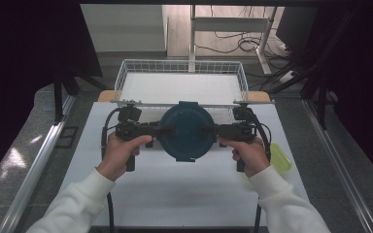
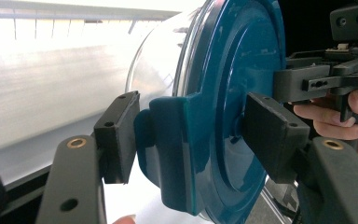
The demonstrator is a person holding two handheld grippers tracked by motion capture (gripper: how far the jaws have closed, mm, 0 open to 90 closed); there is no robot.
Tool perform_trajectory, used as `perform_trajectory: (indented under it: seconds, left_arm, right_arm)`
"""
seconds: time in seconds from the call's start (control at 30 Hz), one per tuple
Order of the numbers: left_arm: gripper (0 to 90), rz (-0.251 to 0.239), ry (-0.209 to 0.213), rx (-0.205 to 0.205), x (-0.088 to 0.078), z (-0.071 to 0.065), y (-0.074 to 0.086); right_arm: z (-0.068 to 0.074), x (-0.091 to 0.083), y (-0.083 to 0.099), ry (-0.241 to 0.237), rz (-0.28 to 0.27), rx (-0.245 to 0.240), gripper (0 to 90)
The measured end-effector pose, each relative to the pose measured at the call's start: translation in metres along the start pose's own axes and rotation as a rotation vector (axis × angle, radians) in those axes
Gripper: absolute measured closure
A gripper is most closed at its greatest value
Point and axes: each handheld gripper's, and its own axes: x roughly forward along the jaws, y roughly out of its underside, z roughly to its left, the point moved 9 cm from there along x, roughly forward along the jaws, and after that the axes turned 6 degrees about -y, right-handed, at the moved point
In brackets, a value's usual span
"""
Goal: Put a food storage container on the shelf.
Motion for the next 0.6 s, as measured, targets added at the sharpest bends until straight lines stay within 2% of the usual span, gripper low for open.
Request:
perform_trajectory:
  seconds: [0.2,0.37,0.6]
  left_arm:
    - [38.3,-0.015,0.001,0.001,-0.002,-0.002,-0.011]
    - [38.3,-0.029,-0.006,0.011,-0.006,-0.003,-0.027]
    - [38.2,-0.043,-0.009,0.014,-0.009,0.0,-0.043]
  right_arm:
    - [0.003,-0.003,-0.012,0.002,-0.002,-0.016,33.9]
    - [0.008,-0.005,-0.028,-0.001,-0.012,-0.021,33.9]
    - [0.011,-0.004,-0.044,0.0,-0.018,-0.032,33.9]
